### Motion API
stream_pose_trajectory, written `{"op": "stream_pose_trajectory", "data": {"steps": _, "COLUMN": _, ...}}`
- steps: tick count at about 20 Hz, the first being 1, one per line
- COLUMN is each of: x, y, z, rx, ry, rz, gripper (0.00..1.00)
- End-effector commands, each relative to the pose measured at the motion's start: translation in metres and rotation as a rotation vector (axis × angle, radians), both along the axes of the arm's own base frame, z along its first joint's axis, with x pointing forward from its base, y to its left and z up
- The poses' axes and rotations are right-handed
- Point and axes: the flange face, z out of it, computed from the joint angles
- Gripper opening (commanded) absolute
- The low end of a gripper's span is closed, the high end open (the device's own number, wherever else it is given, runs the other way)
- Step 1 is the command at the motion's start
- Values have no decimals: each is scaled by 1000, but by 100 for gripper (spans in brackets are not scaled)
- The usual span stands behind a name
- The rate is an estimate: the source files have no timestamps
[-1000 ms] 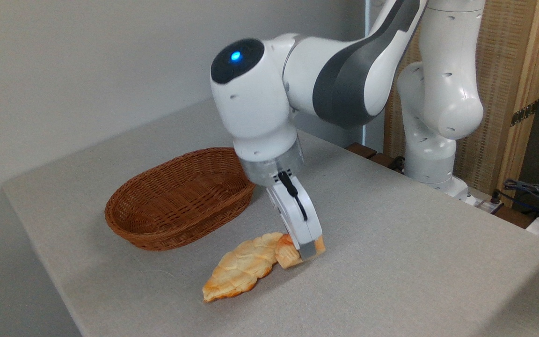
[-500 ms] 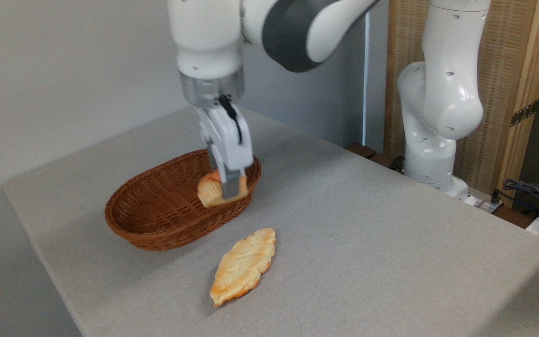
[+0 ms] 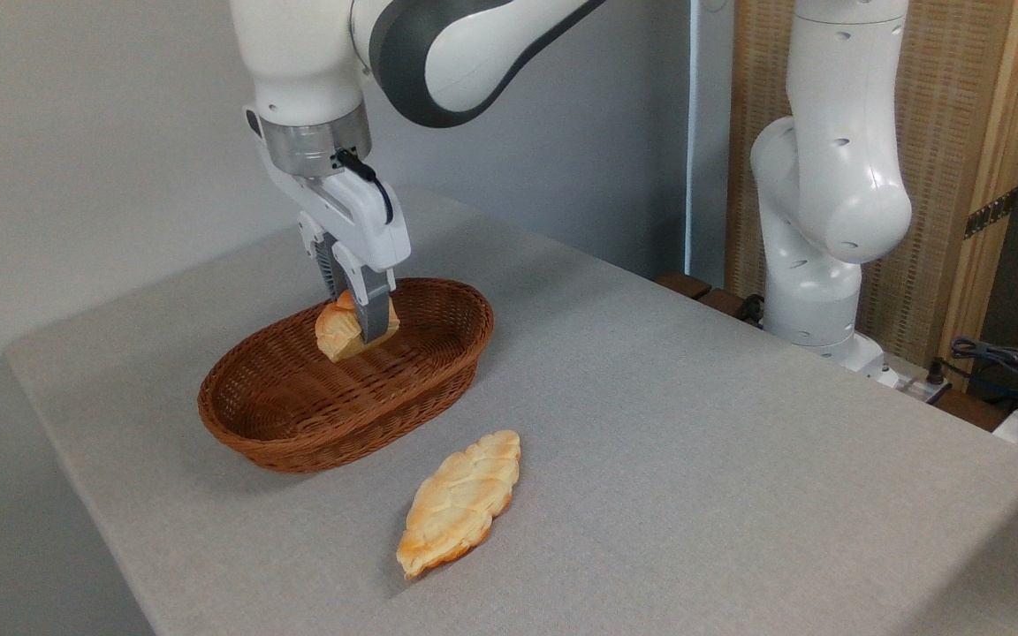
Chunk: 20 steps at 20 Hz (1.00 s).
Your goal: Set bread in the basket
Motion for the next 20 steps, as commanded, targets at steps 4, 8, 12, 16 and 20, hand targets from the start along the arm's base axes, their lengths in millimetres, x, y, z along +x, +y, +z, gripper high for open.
{"op": "stream_pose_trajectory", "data": {"steps": 4, "x": 5, "y": 2, "z": 3, "rx": 11, "ry": -8, "rz": 25, "gripper": 100}}
{"op": "stream_pose_trajectory", "data": {"steps": 8, "x": 7, "y": 7, "z": 4, "rx": 10, "ry": -12, "rz": 27, "gripper": 100}}
{"op": "stream_pose_trajectory", "data": {"steps": 12, "x": 17, "y": 40, "z": 16, "rx": 62, "ry": -53, "rz": 56, "gripper": 100}}
{"op": "stream_pose_trajectory", "data": {"steps": 16, "x": 25, "y": 95, "z": 19, "rx": 72, "ry": -69, "rz": 65, "gripper": 100}}
{"op": "stream_pose_trajectory", "data": {"steps": 20, "x": 30, "y": 150, "z": 19, "rx": 75, "ry": -77, "rz": 74, "gripper": 100}}
